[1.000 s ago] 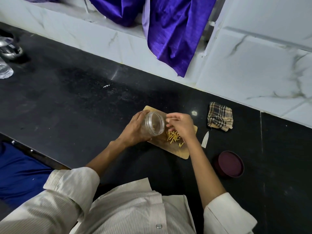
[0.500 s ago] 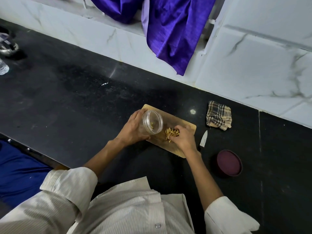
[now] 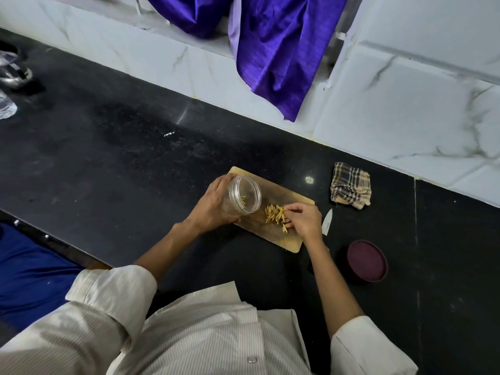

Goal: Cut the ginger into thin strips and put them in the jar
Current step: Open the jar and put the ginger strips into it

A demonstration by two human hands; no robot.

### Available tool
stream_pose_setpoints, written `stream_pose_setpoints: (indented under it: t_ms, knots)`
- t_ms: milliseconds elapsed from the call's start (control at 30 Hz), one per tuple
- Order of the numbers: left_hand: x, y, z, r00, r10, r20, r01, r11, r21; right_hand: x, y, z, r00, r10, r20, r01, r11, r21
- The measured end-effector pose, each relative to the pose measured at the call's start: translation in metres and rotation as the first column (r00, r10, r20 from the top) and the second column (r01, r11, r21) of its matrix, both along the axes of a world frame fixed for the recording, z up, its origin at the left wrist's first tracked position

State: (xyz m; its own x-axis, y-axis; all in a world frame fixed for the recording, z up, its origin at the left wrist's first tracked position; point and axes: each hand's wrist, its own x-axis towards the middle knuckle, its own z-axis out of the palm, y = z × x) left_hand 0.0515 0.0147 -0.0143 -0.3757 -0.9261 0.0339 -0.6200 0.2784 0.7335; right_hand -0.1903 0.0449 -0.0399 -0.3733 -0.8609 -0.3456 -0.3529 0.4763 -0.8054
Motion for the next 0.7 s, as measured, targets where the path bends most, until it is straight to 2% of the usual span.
stream_pose_setpoints:
  t_ms: [200, 367, 433, 533, 600, 700]
  knots:
    - [0.001, 0.0, -0.002, 1.0, 0.014, 0.006, -0.014, 1.0, 0.003, -0.004, -0.001, 0.016, 0.962, -0.085, 0.259, 0.113, 0.989, -0.094]
    - [0.0, 0.001, -0.001, 1.0, 0.003, 0.0, -0.003, 1.0, -0.012, 0.02, -0.011, 0.041, 0.922, -0.026, 0.387, 0.093, 0.984, -0.155]
    - [0.0, 0.0, -0.002, 1.0, -0.001, 0.007, 0.002, 1.0, -0.015, 0.037, -0.016, 0.049, 0.932, 0.062, 0.357, 0.003, 0.984, -0.18]
    - [0.001, -0.001, -0.002, 1.0, -0.015, 0.014, 0.015, 1.0, -0.017, 0.055, -0.019, 0.057, 0.943, 0.249, 0.221, -0.209, 0.96, -0.187]
    - [0.0, -0.002, -0.003, 1.0, -0.012, 0.019, 0.012, 1.0, -0.014, 0.053, -0.018, 0.057, 0.959, 0.25, 0.136, -0.222, 0.955, -0.195]
    - [0.002, -0.002, -0.004, 1.0, 0.002, 0.016, -0.002, 1.0, -0.004, 0.034, -0.015, 0.047, 0.989, 0.15, -0.001, -0.148, 0.977, -0.156]
